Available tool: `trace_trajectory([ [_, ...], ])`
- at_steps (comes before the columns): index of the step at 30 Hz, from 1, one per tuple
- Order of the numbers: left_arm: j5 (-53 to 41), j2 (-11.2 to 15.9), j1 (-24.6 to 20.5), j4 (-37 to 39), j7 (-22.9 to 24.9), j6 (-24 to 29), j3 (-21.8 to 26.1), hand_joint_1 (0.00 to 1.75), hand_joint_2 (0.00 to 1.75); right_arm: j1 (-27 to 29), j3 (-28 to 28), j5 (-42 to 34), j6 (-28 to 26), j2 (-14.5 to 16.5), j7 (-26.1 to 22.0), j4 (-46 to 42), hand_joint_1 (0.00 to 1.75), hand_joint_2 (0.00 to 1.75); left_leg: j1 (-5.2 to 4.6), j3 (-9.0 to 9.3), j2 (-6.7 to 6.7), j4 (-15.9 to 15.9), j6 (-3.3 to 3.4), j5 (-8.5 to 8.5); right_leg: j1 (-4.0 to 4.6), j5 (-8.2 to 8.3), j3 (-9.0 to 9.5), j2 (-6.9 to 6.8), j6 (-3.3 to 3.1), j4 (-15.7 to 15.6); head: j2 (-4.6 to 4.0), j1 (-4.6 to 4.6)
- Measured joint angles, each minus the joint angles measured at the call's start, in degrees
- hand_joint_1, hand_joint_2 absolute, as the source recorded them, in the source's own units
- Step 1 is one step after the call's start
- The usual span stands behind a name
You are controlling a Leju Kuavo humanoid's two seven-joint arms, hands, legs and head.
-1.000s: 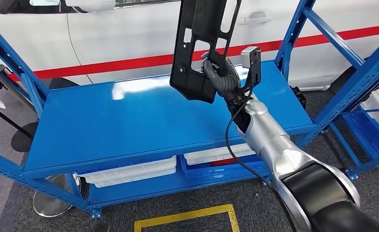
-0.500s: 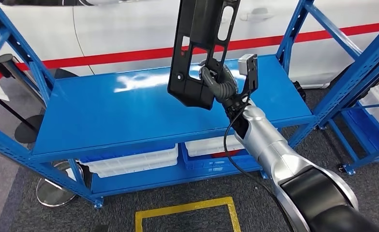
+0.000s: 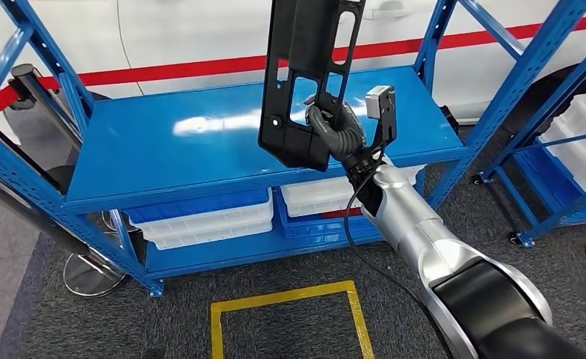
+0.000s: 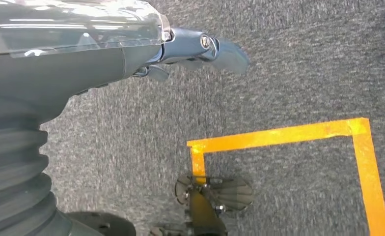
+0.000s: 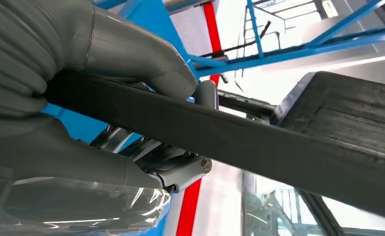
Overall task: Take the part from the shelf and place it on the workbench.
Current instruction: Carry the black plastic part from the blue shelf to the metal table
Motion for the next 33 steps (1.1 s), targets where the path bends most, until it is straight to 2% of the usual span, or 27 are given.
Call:
trace_trajectory([
  [1,0.0,0.0,0.1,0.0,0.1,0.0,0.0,0.00,1.75,0.0,0.0,0.0,0.0,0.0,0.0,0.0,1.75,1.75,0.06,-0.50,-0.03,0.8,-0.33,-1.22,-0.13,0.79,-0.57,-0.13,-0.54,-0.2,-0.01,0.00],
  [2,0.0,0.0,0.2,0.0,0.1,0.1,0.0,0.00,1.75,0.0,0.0,0.0,0.0,0.1,-0.1,0.0,1.75,1.75,0.12,-1.28,-0.04,2.8,-0.63,-3.66,-0.27,1.63,-1.30,-0.26,-0.96,-0.4,-0.01,-0.01],
  [4,0.1,0.0,0.2,0.0,0.3,0.3,0.0,0.00,1.75,0.1,0.1,0.0,0.0,0.2,-0.2,0.0,1.75,1.75,0.22,-3.10,0.00,10.1,-1.12,-10.03,-0.18,3.20,-3.15,-0.34,-1.41,-0.4,-0.01,-0.01],
  [5,0.1,0.0,0.3,0.0,0.4,0.4,0.0,0.00,1.75,0.1,0.1,0.0,-0.1,0.2,-0.3,0.0,1.75,1.75,0.24,-3.71,0.01,14.0,-1.30,-12.04,-0.10,3.97,-4.17,-0.34,-1.42,-0.3,-0.01,-0.01],
  [6,0.1,0.0,0.3,0.0,0.4,0.4,0.0,0.00,1.75,0.2,0.1,0.0,-0.2,0.2,-0.4,-0.1,1.75,1.75,0.24,-3.68,0.01,16.8,-1.39,-12.54,-0.03,4.73,-5.17,-0.34,-1.40,-0.3,0.00,-0.01],
  [7,0.1,0.0,0.3,0.0,0.5,0.4,0.0,0.00,1.75,0.3,0.1,0.1,-0.5,0.2,-0.6,-0.1,1.75,1.75,0.23,-2.79,0.01,17.8,-1.40,-11.78,0.02,5.48,-6.20,-0.34,-1.32,-0.2,0.00,-0.01],
  [8,0.1,0.0,0.3,0.0,0.5,0.4,0.0,0.00,1.75,0.4,0.2,0.3,-0.9,0.2,-0.8,-0.2,1.75,1.75,0.23,-0.85,0.01,16.6,-1.30,-10.31,0.05,6.21,-7.18,-0.34,-1.21,-0.1,0.00,-0.01],
  [9,0.0,0.0,0.2,0.0,0.5,0.4,0.0,0.00,1.75,0.5,0.3,0.5,-1.4,0.2,-1.2,-0.4,1.75,1.75,0.21,2.13,0.00,13.6,-1.08,-9.24,0.08,6.92,-8.05,-0.32,-1.05,0.1,0.00,-0.02],
  [11,0.0,0.0,0.1,0.0,0.4,0.4,0.0,0.00,1.75,0.7,0.3,1.2,-2.6,0.1,-2.1,-1.3,1.75,1.75,-0.04,8.65,-0.03,5.2,-0.46,-10.06,0.21,8.16,-9.25,-0.31,-0.55,0.3,0.01,0.01],
  [12,-0.1,0.0,0.1,0.0,0.3,0.4,0.0,0.00,1.75,0.8,0.4,1.6,-3.2,0.1,-2.6,-1.9,1.75,1.75,-0.22,10.57,-0.06,2.2,-0.12,-10.93,0.21,8.75,-9.43,-0.35,-0.23,0.2,0.01,0.02],
  [13,-0.1,0.0,0.1,0.0,0.2,0.4,0.0,0.00,1.75,1.1,0.4,2.1,-3.7,0.0,-3.1,-2.4,1.75,1.75,-0.45,11.31,-0.09,0.7,0.21,-11.47,0.17,9.36,-9.49,-0.40,0.13,0.0,0.02,0.04],
  [15,-0.2,0.0,0.2,0.0,0.1,0.4,-0.1,0.00,1.75,1.7,0.6,2.9,-4.5,-0.1,-3.8,-3.2,1.75,1.75,-0.45,10.69,0.02,0.0,1.04,-10.33,0.05,10.20,-9.53,-0.35,0.90,-0.6,0.01,0.06],
  [16,-0.4,-0.1,0.2,0.0,0.2,0.4,-0.1,0.00,1.75,2.1,0.6,3.2,-5.0,-0.2,-3.9,-3.5,1.75,1.75,-0.34,10.25,0.16,-0.3,1.57,-9.54,-0.02,9.21,-9.92,-0.26,1.19,-0.1,0.01,0.07],
  [17,-0.5,-0.1,0.2,0.0,0.4,0.5,-0.1,0.00,1.75,2.4,0.7,3.4,-5.4,-0.3,-4.0,-3.6,1.75,1.75,-0.18,9.65,0.31,-0.5,2.01,-8.62,-0.08,7.13,-10.57,-0.15,1.43,1.4,0.00,0.07],
  [18,-0.6,-0.1,0.2,0.0,0.5,0.5,-0.1,0.00,1.75,2.7,0.7,3.6,-5.7,-0.5,-4.1,-3.7,1.75,1.75,-0.09,8.87,0.45,-0.6,2.31,-7.73,-0.27,4.02,-11.48,-0.07,1.60,4.2,0.00,0.08],
  [19,-0.7,-0.1,0.2,0.0,0.7,0.6,-0.1,0.00,1.75,2.9,0.7,3.7,-6.0,-0.6,-4.1,-3.7,1.75,1.75,-0.10,7.85,0.48,-0.6,2.51,-6.94,-0.36,0.89,-12.46,-0.07,1.81,8.0,0.00,0.08],
  [20,-0.7,-0.1,0.2,0.0,0.7,0.6,-0.1,0.00,1.75,3.2,0.8,3.8,-6.2,-0.7,-4.2,-3.7,1.75,1.75,-0.11,6.85,0.50,-0.5,2.49,-6.18,-0.45,-1.25,-13.25,-0.06,2.04,11.9,0.00,0.08],
  [21,-0.7,-0.1,0.2,0.0,0.8,0.6,-0.1,0.00,1.75,3.5,0.8,3.9,-6.5,-0.8,-4.3,-3.7,1.75,1.75,-0.12,5.78,0.51,-0.4,2.44,-5.43,-0.54,-2.06,-13.53,-0.06,2.26,15.1,-0.01,0.08],
  [22,-0.7,-0.1,0.2,0.0,0.8,0.6,-0.1,0.00,1.75,3.8,0.8,4.1,-6.8,-0.9,-4.4,-3.7,1.75,1.75,-0.11,4.68,0.51,-0.3,2.34,-4.72,-0.63,-1.50,-12.96,-0.06,2.42,16.6,-0.01,0.07],
  [23,-0.7,-0.1,0.2,0.0,0.8,0.6,-0.1,0.00,1.75,3.9,0.9,4.4,-7.2,-1.0,-4.5,-3.7,1.75,1.75,-0.09,3.61,0.51,-0.1,2.19,-4.05,-0.75,-0.17,-11.40,-0.07,2.50,16.2,-0.01,0.07],
  [24,-0.7,-0.1,0.2,0.0,0.7,0.6,-0.1,0.00,1.75,4.0,0.9,4.6,-7.6,-1.0,-4.5,-3.7,1.75,1.75,-0.08,2.63,0.51,0.2,2.00,-3.44,-0.85,1.07,-8.77,-0.07,2.47,13.7,0.00,0.07],
  [26,-0.6,-0.1,0.3,0.0,0.7,0.6,-0.1,0.00,1.75,4.0,0.7,4.6,-8.1,-1.0,-4.7,-3.8,1.75,1.75,-0.16,1.23,0.47,0.7,1.46,-2.43,-0.76,0.43,-2.70,-0.03,2.04,6.0,0.01,0.02],
  [27,-0.6,-0.1,0.2,0.0,0.7,0.7,-0.1,0.00,1.75,4.1,0.6,4.5,-8.2,-1.1,-4.9,-3.9,1.75,1.75,-0.19,0.94,0.47,0.7,1.13,-1.92,-0.59,-0.36,-0.76,0.01,1.72,3.0,0.01,-0.02],
  [28,-0.6,-0.1,0.2,0.0,0.6,0.7,-0.1,0.00,1.75,4.0,0.4,4.3,-8.4,-1.2,-4.9,-3.9,1.75,1.75,-0.18,0.76,0.47,0.5,0.76,-1.33,-0.36,-1.03,0.11,0.06,1.36,1.3,0.01,-0.06],
  [30,-0.7,-0.1,0.1,0.0,0.9,0.7,-0.1,0.00,1.75,3.9,0.2,4.6,-9.4,-1.5,-5.3,-3.9,1.75,1.75,-0.07,0.50,0.42,0.0,0.02,-0.33,-0.25,-0.02,-0.34,-0.03,0.52,0.4,0.00,-0.07],
  [31,-0.7,-0.1,0.1,0.0,1.1,0.7,-0.1,0.00,1.75,3.6,0.1,5.1,-10.3,-1.6,-5.6,-3.8,1.75,1.75,0.00,0.01,0.38,0.3,-0.27,-0.88,-0.34,0.67,-0.82,-0.13,-0.02,0.1,0.00,-0.07],
  [33,-0.8,-0.1,0.0,0.0,1.5,0.7,-0.1,0.00,1.75,3.2,-0.1,7.0,-13.2,-1.7,-6.5,-3.5,1.75,1.75,0.15,-1.64,0.31,4.3,-0.67,-5.31,-0.61,2.31,-2.22,-0.32,-0.95,-0.3,0.00,-0.08],
])
